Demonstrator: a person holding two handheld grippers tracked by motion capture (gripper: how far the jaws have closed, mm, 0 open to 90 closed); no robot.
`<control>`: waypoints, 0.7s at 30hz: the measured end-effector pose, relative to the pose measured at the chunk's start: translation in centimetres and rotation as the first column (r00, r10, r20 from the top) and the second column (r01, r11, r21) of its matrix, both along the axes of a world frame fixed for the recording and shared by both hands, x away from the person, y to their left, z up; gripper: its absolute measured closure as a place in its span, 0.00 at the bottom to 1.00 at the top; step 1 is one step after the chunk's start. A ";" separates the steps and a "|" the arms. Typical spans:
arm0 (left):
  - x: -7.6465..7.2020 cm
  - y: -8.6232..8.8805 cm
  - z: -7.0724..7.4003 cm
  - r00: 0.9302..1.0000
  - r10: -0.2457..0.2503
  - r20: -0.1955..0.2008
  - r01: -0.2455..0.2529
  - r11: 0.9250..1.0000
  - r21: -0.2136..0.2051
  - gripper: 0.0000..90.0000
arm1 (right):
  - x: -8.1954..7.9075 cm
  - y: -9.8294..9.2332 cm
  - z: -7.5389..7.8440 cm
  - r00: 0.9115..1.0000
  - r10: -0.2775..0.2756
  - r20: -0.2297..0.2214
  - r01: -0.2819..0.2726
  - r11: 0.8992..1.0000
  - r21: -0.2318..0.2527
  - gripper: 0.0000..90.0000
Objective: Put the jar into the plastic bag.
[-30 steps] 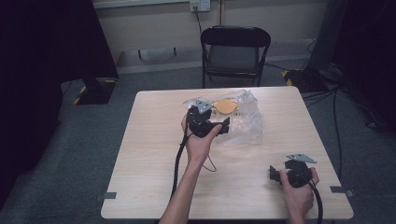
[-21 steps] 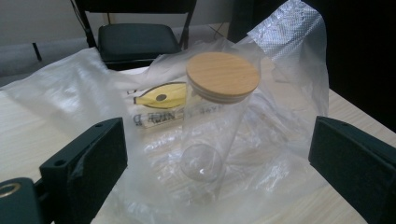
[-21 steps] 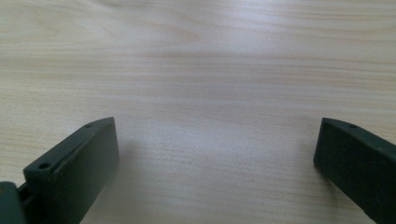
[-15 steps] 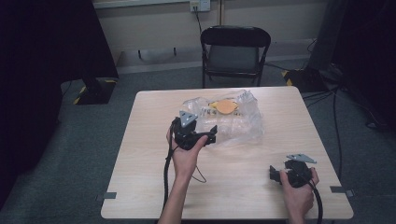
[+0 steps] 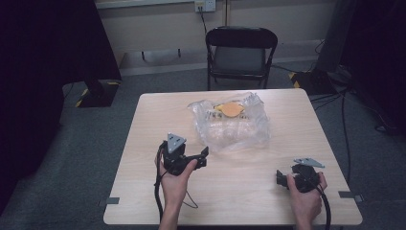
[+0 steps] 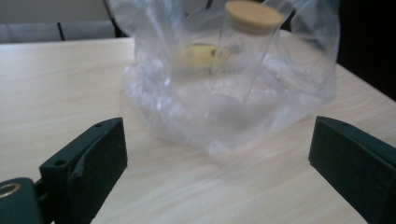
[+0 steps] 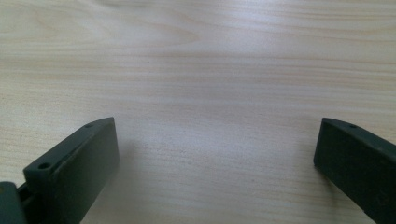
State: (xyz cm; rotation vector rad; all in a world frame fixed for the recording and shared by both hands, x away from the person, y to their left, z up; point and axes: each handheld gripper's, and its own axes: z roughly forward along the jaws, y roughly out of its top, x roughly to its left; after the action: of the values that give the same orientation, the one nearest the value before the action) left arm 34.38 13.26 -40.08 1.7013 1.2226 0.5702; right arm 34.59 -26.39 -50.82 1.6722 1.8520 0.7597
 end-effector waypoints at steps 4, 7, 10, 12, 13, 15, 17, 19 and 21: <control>-0.8 1.0 -2.0 0.999 0.025 -0.040 -0.025 1.000 -0.003 0.04 | 0.0 0.0 0.0 1.000 0.000 0.000 0.000 1.000 0.000 0.00; -1.3 1.6 -3.6 0.995 0.075 -0.067 -0.072 0.997 0.039 0.04 | 0.0 0.0 0.0 1.000 0.000 0.000 0.000 1.000 0.000 0.00; -1.6 2.0 -4.7 0.991 0.066 -0.114 -0.063 0.997 0.032 0.04 | 0.0 0.0 0.0 1.000 0.000 0.000 0.000 1.000 0.000 0.00; -1.8 1.8 -5.8 0.985 0.096 -0.143 -0.089 0.994 0.057 0.04 | 0.0 0.0 0.0 1.000 0.000 0.000 0.000 1.000 0.000 0.00; -1.9 1.7 -6.3 0.983 0.102 -0.152 -0.092 0.993 0.073 0.04 | 0.0 0.0 0.0 1.000 0.000 0.000 0.000 1.000 0.000 0.00; -1.9 1.5 -7.3 0.980 0.105 -0.171 -0.090 0.991 0.094 0.04 | 0.0 0.0 0.0 1.000 0.000 0.000 0.000 1.000 0.000 0.00; -1.8 1.5 -8.3 0.974 0.114 -0.198 -0.095 0.990 0.101 0.04 | 0.0 0.0 0.0 1.000 0.000 0.000 0.000 1.000 0.000 0.00; -1.9 1.2 -9.1 0.970 0.158 -0.188 -0.131 0.981 0.146 0.04 | 0.0 0.0 0.0 1.000 0.000 0.000 0.000 1.000 0.000 0.00; -1.7 1.0 -9.7 0.964 0.162 -0.209 -0.128 0.978 0.166 0.04 | 0.0 0.0 0.0 1.000 0.000 0.000 0.000 1.000 0.000 0.00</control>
State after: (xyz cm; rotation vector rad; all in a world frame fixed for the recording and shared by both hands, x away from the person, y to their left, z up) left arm 32.69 14.30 -49.81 1.8511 1.5064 0.5848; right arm 34.60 -26.39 -50.82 1.6722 1.8519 0.7598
